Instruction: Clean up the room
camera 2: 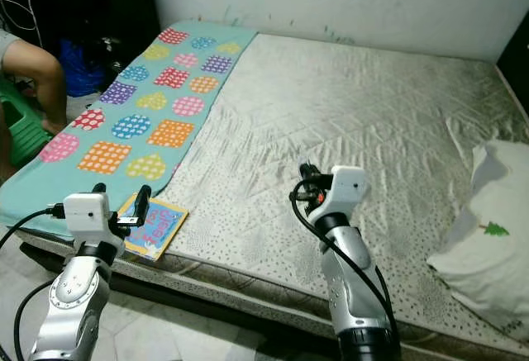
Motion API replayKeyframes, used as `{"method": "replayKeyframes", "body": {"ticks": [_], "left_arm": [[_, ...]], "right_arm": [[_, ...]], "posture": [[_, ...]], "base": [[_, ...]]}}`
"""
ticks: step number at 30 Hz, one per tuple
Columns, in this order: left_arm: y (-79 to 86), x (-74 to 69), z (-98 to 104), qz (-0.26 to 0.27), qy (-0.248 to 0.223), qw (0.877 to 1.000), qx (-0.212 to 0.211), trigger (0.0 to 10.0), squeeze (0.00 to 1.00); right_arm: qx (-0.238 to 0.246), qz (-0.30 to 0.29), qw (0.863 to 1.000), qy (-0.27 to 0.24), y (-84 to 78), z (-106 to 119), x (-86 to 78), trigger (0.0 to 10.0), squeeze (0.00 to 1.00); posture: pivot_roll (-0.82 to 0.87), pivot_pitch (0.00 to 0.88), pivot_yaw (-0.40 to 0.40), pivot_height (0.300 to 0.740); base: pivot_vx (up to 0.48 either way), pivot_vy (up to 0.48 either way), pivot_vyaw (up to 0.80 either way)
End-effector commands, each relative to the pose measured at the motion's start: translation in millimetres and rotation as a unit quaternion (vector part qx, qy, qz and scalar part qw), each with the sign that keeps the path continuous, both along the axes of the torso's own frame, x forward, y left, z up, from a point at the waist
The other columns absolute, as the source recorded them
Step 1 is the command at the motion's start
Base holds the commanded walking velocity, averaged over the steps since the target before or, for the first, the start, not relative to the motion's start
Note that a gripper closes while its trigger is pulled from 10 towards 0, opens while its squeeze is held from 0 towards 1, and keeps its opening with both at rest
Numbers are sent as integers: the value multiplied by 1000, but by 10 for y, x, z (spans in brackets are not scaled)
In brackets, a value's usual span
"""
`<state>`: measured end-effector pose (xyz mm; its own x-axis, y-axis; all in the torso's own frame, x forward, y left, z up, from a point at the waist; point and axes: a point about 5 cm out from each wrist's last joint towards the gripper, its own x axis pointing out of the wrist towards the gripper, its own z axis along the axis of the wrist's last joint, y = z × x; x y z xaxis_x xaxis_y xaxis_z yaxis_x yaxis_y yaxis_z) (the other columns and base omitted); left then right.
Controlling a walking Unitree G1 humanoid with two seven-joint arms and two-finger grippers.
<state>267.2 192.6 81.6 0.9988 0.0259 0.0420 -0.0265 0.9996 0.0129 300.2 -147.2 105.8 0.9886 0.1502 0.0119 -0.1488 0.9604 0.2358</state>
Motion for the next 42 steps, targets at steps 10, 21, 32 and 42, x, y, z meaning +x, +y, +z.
{"method": "replayKeyframes", "body": {"ticks": [10,21,32,42], "left_arm": [[-8,-178,1,-15,20,999,-24,10000,0],[-16,-196,42,-16,28,999,-30,10000,0],[-80,-163,60,-31,30,998,-37,10000,0],[-108,-144,68,-40,30,998,-48,10000,0]], "right_arm": [[-22,-44,998,40,-72,-116,-154,10000,0],[-29,-57,996,61,-98,-140,-174,10000,0],[-37,-63,996,48,-143,-73,-161,10000,0],[-37,-59,996,52,-136,-72,-149,10000,0]], "posture": [[22,32,-17,740],[15,70,-21,740],[-3,90,-32,740],[-9,94,-37,740]], "base": [[0,0,0],[0,0,-555],[0,0,-436],[0,0,-80]]}}
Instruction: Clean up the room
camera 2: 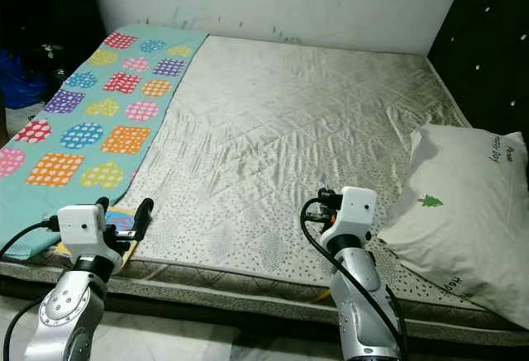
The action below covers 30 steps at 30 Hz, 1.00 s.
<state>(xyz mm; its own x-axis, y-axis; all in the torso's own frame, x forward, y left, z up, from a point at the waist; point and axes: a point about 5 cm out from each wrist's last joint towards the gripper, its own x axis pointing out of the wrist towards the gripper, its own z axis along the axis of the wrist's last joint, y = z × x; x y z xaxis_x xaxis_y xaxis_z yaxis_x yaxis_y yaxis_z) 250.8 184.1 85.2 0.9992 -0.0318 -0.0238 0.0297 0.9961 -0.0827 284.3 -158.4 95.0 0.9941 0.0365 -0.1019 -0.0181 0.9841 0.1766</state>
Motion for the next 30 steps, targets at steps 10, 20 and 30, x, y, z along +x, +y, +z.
{"method": "replayKeyframes", "body": {"ticks": [10,20,30], "left_arm": [[-45,8,49,-15,-2,1000,-9,10000,0],[-43,26,61,-14,-2,1000,-12,10000,0],[-45,34,80,-12,-4,1000,-12,10000,0]], "right_arm": [[-4,-2,1000,2,-38,32,-4,10000,0],[-2,0,1000,3,-20,34,9,10000,0],[-3,0,1000,6,-30,25,24,10000,0]], "posture": [[-11,102,-40,740],[-6,108,-43,740],[-5,105,-45,740]], "base": [[0,125,-800],[0,255,-686],[0,268,-126]]}}
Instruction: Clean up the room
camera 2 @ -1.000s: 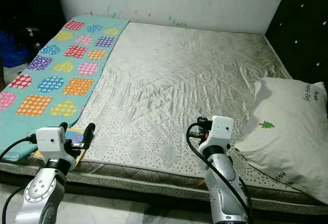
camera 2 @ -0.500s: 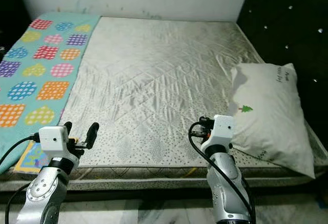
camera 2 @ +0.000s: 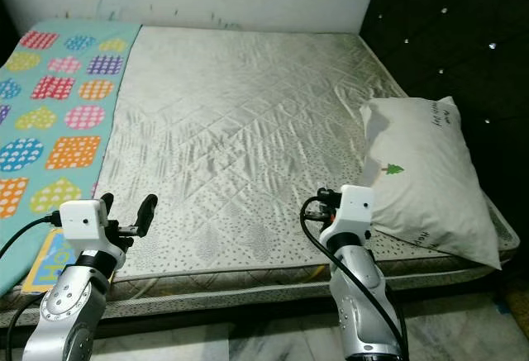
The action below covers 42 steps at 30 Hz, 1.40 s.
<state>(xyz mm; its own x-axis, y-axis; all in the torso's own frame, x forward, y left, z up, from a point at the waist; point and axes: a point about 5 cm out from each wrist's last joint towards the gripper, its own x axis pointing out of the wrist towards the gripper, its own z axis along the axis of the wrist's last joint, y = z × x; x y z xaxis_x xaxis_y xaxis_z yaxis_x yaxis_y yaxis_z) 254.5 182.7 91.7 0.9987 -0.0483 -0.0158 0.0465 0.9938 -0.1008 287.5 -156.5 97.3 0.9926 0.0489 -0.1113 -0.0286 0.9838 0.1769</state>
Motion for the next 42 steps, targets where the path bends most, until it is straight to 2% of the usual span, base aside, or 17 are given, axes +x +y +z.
{"method": "replayKeyframes", "body": {"ticks": [1,21,28,36,42], "left_arm": [[-33,0,15,-5,0,1000,-2,10000,0],[-45,2,12,-5,1,1000,-6,10000,0],[-55,4,38,-15,-10,1000,-11,10000,0],[-68,-8,55,-23,-15,1000,-13,10000,0],[-72,-9,51,-27,-14,999,-14,10000,0]], "right_arm": [[-3,-6,1000,1,-50,2,-7,10000,0],[-20,5,1000,6,-35,-4,7,10000,0],[-50,12,999,3,-14,8,24,10000,0],[-26,22,999,-1,3,18,13,10000,0],[-27,19,999,-4,-3,23,10,10000,0]], "posture": [[-6,103,-47,740],[-6,101,-53,740],[-8,104,-54,740],[-8,104,-51,740],[-10,104,-50,740]], "base": [[0,255,0],[0,283,0],[0,0,0],[142,0,0],[331,0,0]]}}
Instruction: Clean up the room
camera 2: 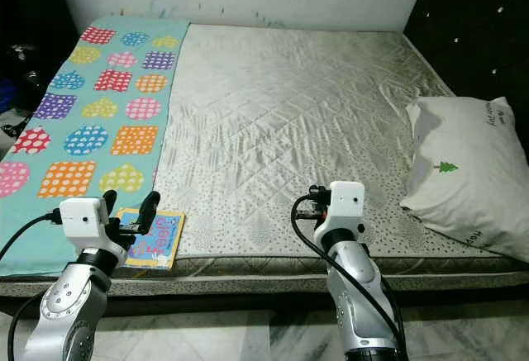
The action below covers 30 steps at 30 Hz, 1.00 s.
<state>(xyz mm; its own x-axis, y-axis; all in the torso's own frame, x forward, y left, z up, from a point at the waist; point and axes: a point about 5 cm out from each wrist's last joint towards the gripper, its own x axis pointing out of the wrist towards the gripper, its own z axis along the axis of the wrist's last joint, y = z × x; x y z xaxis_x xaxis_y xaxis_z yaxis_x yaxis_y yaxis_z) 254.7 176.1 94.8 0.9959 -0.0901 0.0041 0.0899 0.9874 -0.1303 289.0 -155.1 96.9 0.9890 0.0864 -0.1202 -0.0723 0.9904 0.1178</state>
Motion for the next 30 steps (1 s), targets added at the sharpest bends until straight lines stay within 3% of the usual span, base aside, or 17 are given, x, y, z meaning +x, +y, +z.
{"method": "replayKeyframes", "body": {"ticks": [1,12,25,29,30], "left_arm": [[-5,-12,20,-6,-6,1000,2,10000,0],[2,-28,14,-6,1,1000,2,10000,0],[22,-22,-15,0,13,1000,1,10000,0],[19,-20,-12,-1,12,1000,1,10000,0],[20,-19,-11,-2,12,1000,1,10000,0]], "right_arm": [[3,-3,1000,-6,-17,26,-5,10000,0],[8,-21,1000,-3,-116,2,-6,10000,0],[-16,-36,999,4,-194,-27,-2,10000,0],[-56,-23,998,-16,-185,-2,19,10000,0],[-30,-21,999,-17,-168,1,22,10000,0]], "posture": [[-10,104,-50,740],[-9,117,-45,740],[-9,120,-42,740],[-9,120,-41,740],[-7,119,-41,740]], "base": [[334,0,0],[318,0,0],[0,0,0],[0,172,0],[0,375,0]]}}
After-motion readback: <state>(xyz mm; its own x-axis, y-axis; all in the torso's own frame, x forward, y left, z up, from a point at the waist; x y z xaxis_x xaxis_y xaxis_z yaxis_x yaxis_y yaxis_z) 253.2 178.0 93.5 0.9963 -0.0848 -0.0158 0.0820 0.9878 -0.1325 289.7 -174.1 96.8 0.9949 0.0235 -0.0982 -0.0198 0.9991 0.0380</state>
